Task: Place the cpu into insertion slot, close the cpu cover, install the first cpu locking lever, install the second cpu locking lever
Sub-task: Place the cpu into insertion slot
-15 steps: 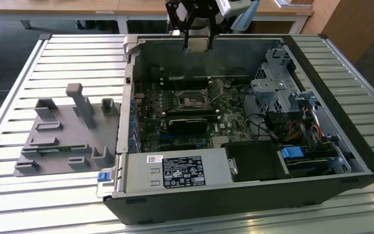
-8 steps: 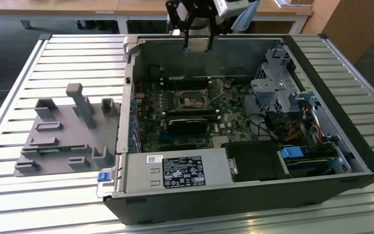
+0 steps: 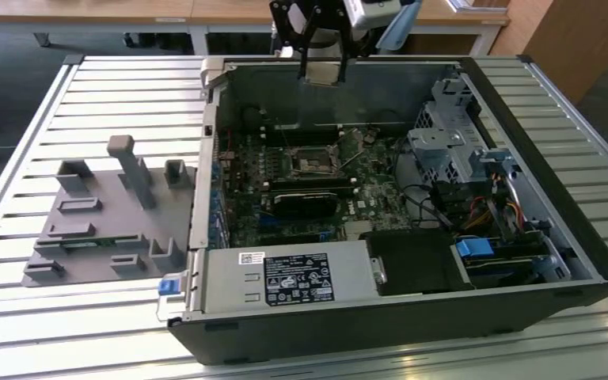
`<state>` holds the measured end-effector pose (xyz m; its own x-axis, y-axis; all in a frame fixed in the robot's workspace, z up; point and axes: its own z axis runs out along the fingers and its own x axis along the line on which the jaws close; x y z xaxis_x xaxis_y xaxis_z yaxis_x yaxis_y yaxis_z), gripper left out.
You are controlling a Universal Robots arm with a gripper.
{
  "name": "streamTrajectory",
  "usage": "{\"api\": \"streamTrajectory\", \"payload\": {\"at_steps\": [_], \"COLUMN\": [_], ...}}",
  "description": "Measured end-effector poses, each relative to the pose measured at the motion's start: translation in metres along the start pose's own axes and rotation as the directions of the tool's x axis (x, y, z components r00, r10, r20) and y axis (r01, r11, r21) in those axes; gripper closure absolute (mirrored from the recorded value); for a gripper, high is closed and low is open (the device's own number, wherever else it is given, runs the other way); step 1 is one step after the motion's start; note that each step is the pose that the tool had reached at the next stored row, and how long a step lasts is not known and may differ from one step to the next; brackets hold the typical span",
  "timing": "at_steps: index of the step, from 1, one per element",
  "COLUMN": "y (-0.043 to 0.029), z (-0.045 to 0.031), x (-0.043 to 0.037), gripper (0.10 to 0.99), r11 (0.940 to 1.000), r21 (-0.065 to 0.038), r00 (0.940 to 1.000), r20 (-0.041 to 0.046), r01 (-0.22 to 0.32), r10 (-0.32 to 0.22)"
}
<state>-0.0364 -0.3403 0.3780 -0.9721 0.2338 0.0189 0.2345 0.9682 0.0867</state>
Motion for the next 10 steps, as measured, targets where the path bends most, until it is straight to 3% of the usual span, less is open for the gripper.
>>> {"api": "streamTrajectory", "payload": {"at_steps": [10], "y": [0.0000], "z": [0.0001], "x": [0.0000], "gripper": [0.545], "r11": [0.9981], "r21": [0.000], "r00": [0.9981], "r20": [0.0057], "r01": [-0.062], "r10": [0.062]}}
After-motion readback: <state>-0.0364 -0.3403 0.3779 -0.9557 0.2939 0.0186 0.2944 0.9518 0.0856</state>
